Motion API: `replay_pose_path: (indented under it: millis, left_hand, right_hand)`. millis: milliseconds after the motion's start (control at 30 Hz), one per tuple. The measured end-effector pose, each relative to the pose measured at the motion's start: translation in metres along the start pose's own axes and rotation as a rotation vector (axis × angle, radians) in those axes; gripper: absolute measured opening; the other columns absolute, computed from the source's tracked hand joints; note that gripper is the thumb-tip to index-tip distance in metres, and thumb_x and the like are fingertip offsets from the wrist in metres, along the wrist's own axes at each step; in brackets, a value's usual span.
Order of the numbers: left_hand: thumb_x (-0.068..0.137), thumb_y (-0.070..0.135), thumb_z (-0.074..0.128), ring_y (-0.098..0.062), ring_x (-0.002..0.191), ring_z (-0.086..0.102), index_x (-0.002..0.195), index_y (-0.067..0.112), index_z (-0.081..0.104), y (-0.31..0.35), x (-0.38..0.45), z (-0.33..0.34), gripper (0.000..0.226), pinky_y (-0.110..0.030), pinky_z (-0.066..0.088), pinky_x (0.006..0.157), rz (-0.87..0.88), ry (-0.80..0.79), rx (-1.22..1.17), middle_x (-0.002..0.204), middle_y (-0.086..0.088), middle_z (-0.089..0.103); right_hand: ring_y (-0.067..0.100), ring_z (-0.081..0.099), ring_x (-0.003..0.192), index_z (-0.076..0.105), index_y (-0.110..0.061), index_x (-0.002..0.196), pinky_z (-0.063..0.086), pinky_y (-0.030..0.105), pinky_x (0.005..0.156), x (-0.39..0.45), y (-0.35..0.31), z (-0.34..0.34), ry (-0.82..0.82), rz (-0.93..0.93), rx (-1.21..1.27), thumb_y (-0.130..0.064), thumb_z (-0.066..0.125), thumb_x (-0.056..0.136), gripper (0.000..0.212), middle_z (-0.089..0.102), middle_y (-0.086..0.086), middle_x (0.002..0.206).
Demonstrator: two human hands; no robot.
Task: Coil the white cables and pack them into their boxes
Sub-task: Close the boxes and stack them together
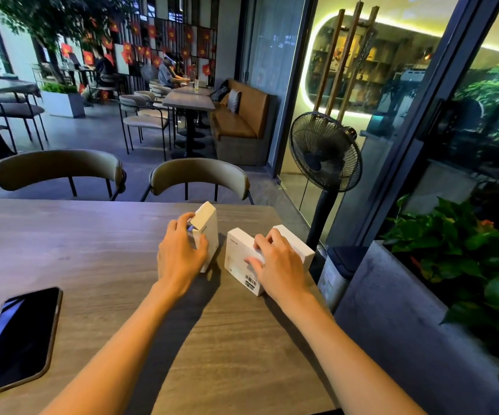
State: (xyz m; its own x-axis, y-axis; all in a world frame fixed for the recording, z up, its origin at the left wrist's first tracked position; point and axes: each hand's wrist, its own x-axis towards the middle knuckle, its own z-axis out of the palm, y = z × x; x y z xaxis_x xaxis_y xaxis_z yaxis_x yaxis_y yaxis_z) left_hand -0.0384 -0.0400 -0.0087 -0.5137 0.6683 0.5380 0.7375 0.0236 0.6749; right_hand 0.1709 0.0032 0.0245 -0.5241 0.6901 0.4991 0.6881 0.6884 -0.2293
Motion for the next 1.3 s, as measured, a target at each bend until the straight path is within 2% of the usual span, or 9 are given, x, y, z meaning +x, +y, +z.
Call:
replay_pose_path:
  millis: [167,433,600,700,800,1000,1133,1200,1300]
  left_hand:
    - [0.085,0.032,0.079,-0.016,0.087,0.062,0.118,0.014,0.048,0.012,-0.015,0.003,0.049,-0.016,0.046,0.061,0.189,-0.048,-0.023,0.115,-0.008,0.058]
    - [0.096,0.068,0.043,-0.003,0.096,0.065,0.134,0.032,0.046,0.014,-0.039,0.008,0.053,-0.027,0.059,0.08,0.27,-0.241,-0.263,0.122,0.005,0.062]
    - [0.104,0.049,0.047,-0.003,0.082,0.067,0.138,0.036,0.039,0.011,-0.033,0.017,0.037,-0.041,0.062,0.073,0.139,-0.11,-0.204,0.107,0.01,0.064]
    - [0.1,0.053,0.053,-0.018,0.109,0.06,0.15,0.033,0.034,0.002,-0.028,0.023,0.058,-0.043,0.053,0.094,0.052,-0.07,-0.059,0.14,-0.002,0.05]
    - [0.1,0.066,0.037,-0.026,0.146,0.031,0.161,0.029,0.014,-0.017,-0.029,0.033,0.075,-0.049,0.024,0.117,-0.02,-0.274,0.195,0.163,-0.005,0.028]
    - [0.103,0.061,0.031,-0.025,0.143,0.026,0.157,0.028,0.028,-0.029,-0.024,0.036,0.063,-0.05,0.019,0.114,-0.088,-0.499,0.322,0.153,-0.002,0.04]
    - [0.104,0.06,0.029,-0.026,0.137,0.029,0.155,0.03,0.029,-0.031,-0.026,0.037,0.059,-0.048,0.021,0.11,-0.097,-0.503,0.328,0.148,-0.002,0.041]
    - [0.104,0.059,0.029,-0.025,0.135,0.029,0.154,0.031,0.029,-0.032,-0.027,0.038,0.058,-0.048,0.021,0.109,-0.095,-0.5,0.32,0.146,-0.002,0.041]
    - [0.104,0.058,0.03,-0.025,0.136,0.03,0.154,0.031,0.03,-0.029,-0.026,0.038,0.056,-0.048,0.021,0.111,-0.109,-0.504,0.31,0.147,-0.001,0.04]
  right_hand:
    - [0.018,0.058,0.104,0.06,-0.016,0.121,0.052,0.025,0.076,0.003,-0.001,0.005,-0.003,0.028,-0.002,-0.04,0.064,0.1,0.032,0.054,0.006,0.114]
    - [0.016,0.054,0.117,0.064,-0.021,0.134,0.052,0.03,0.092,0.0,0.008,0.013,0.046,-0.023,0.042,-0.035,0.054,0.104,0.035,0.057,0.001,0.131]
    - [0.012,0.052,0.112,0.066,-0.024,0.133,0.044,0.028,0.092,-0.008,0.006,0.015,0.104,-0.076,0.126,-0.044,0.054,0.101,0.039,0.064,-0.003,0.126]
    - [0.016,0.056,0.112,0.066,-0.023,0.134,0.042,0.032,0.098,-0.009,0.003,0.017,0.047,-0.073,0.151,-0.052,0.052,0.099,0.047,0.071,-0.004,0.121]
    - [0.016,0.057,0.113,0.068,-0.022,0.129,0.045,0.037,0.098,-0.009,0.009,0.023,0.062,-0.075,0.137,-0.044,0.06,0.098,0.039,0.07,-0.002,0.122]
    - [0.023,0.054,0.115,0.071,-0.019,0.115,0.044,0.04,0.097,-0.007,0.024,0.009,0.417,0.035,-0.031,-0.036,0.067,0.095,0.026,0.063,0.007,0.123]
    - [0.04,0.026,0.149,0.029,-0.043,0.156,0.02,0.06,0.119,-0.004,0.106,0.022,-0.098,0.676,-0.068,-0.091,0.026,0.085,0.086,0.024,0.01,0.167]
    - [0.039,0.034,0.146,0.03,-0.043,0.157,0.027,0.059,0.118,-0.007,0.13,0.039,-0.264,0.716,0.108,-0.1,0.008,0.074,0.103,0.036,0.01,0.163]
    - [0.039,0.035,0.14,0.046,-0.036,0.151,0.031,0.048,0.114,-0.002,0.118,0.042,-0.209,0.671,0.118,-0.088,0.04,0.084,0.084,0.037,0.013,0.157]
